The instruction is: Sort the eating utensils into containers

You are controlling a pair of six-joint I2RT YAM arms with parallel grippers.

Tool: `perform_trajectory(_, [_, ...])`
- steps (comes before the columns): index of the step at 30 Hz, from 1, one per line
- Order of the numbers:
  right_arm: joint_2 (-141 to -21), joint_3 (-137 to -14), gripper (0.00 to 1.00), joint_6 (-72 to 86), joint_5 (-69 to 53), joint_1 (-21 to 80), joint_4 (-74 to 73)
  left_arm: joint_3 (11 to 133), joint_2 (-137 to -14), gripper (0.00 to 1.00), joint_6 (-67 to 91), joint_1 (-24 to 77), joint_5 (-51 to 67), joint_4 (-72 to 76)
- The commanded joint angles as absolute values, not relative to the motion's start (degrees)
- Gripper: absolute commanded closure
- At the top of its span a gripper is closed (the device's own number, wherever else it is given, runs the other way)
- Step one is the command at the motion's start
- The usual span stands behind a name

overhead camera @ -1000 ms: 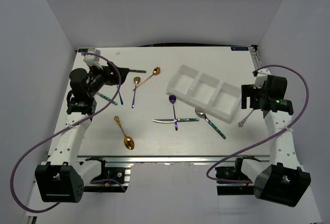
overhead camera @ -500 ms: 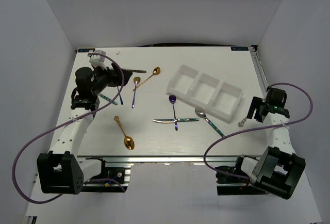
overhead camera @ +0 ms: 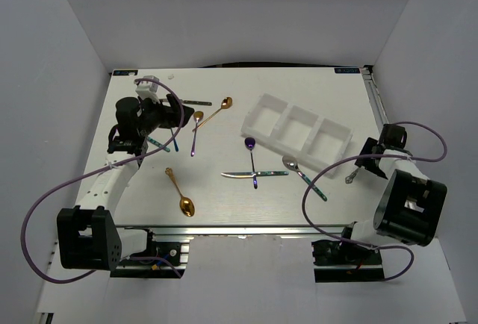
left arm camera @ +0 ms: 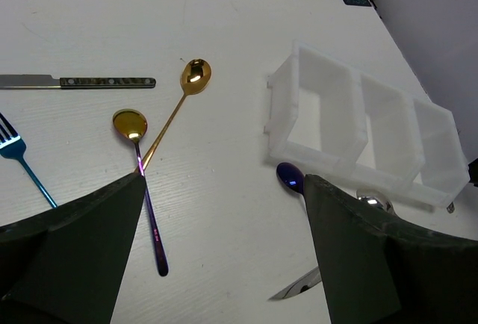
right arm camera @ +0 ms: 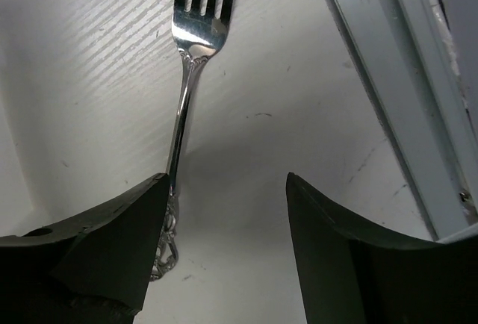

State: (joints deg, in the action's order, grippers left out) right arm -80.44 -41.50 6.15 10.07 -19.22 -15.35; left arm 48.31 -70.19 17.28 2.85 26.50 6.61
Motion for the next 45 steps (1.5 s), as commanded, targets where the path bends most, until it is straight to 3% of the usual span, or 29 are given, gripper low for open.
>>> perform_trajectory(1, [-83.04,-44.73,0.31,10.72,8.71,-19.16,-9.23,48.34,-69.35,0.02,15.91,3.16,26.37,7.65])
perform_trajectory(18, [-95.18,-48.78,0.4,16.87,12.66,-15.29,-8.17,48.96,-69.7,0.02,14.59,3.16,25.93,6.5])
perform_trajectory(22, [-93.7,-47.46,0.54,16.87,11.34,-15.29,-8.7,48.43,-69.79,0.02,14.41,3.16,25.22,6.59])
perform_trajectory(26, [-91.5,-46.5,0.74,16.7,10.64,-15.29,-9.4,48.34,-69.87,0.02,14.59,3.16,25.58,6.68])
perform_trajectory(35, [-87.02,-45.7,1.0,15.3,8.79,-15.29,-7.39,47.2,-67.85,0.02,14.15,3.16,25.14,7.12])
perform_trajectory(45, [-75.78,-46.14,1.0,8.88,10.19,-15.29,-4.57,47.29,-67.06,0.02,14.77,3.25,25.75,7.38])
